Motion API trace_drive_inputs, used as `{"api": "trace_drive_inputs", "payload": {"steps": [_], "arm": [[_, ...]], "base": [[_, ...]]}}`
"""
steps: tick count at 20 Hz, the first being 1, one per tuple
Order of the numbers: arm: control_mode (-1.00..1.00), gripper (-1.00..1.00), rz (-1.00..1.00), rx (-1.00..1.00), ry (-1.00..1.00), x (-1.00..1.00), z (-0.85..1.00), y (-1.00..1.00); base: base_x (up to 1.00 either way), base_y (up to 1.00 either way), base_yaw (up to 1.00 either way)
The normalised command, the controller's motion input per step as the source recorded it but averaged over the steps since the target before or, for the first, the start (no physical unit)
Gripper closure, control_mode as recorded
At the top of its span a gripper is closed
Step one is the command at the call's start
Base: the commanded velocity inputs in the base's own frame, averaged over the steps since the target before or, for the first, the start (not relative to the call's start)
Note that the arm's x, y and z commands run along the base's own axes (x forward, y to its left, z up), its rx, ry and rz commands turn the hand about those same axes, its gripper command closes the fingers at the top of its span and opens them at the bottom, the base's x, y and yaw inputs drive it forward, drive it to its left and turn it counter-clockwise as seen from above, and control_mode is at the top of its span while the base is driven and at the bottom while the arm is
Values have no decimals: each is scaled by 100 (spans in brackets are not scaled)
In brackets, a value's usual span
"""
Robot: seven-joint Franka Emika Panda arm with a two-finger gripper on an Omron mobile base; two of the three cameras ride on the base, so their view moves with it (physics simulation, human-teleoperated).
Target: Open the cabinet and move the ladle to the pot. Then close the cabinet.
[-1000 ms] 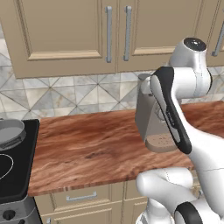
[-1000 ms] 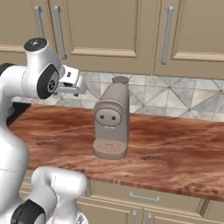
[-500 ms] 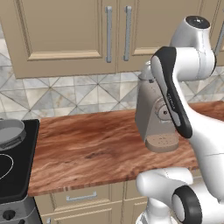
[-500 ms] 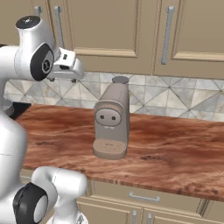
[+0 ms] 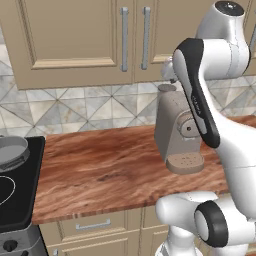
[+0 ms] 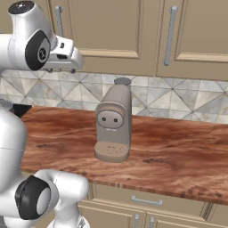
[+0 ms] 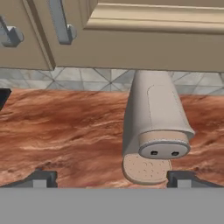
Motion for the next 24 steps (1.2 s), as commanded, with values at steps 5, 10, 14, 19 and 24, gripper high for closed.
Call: {"api": "trace_drive_inputs", "payload": {"steps": [5,10,14,19,24], "arm": [[-100,-100,0,0,-10,0,19,7],[-100,-100,0,0,-11,2,23,14],[-100,-100,2,0,-4,8,24,24],[-100,-100,0,0,-1,17,23,20],[-100,-100,0,1,0,29,10,13]], "base": [[0,0,0],[0,0,0],[0,0,0],[0,0,0],[0,0,0]]}}
